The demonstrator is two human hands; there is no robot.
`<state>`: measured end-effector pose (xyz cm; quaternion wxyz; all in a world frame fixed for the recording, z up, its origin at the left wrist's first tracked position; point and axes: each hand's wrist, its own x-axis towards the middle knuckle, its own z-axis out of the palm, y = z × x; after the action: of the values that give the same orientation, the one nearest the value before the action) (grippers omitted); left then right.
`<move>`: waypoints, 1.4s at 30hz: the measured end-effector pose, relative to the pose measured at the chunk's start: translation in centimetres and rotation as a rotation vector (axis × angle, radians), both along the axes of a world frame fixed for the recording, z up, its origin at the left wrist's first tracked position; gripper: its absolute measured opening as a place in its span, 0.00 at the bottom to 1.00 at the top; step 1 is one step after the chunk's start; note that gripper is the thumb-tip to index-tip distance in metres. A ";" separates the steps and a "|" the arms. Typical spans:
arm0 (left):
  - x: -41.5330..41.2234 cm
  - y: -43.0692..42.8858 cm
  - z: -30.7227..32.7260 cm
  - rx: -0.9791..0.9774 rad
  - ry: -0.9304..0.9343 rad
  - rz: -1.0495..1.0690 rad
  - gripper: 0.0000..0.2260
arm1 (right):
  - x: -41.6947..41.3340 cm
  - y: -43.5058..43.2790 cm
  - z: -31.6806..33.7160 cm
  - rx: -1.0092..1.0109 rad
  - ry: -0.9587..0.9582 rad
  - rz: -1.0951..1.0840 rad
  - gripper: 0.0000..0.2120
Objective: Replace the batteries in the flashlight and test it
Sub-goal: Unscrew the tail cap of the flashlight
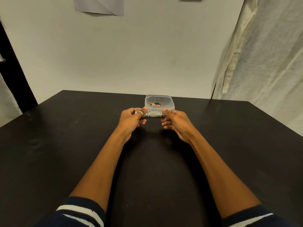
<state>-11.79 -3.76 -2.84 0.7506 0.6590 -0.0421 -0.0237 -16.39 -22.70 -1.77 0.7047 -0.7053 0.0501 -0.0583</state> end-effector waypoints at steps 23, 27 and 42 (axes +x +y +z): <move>-0.1 0.1 0.0 0.008 0.002 -0.014 0.15 | -0.2 -0.5 -0.1 0.091 -0.056 0.044 0.09; -0.1 0.1 0.0 0.010 -0.002 -0.008 0.15 | 0.0 0.2 -0.1 -0.010 -0.005 -0.048 0.11; -0.4 0.1 0.4 0.026 0.012 -0.005 0.15 | 0.2 0.2 -0.1 -0.027 0.007 -0.049 0.14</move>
<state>-12.21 -3.71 -2.48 0.7419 0.6687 -0.0390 -0.0300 -16.19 -22.52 -1.88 0.6932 -0.7137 0.0688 -0.0738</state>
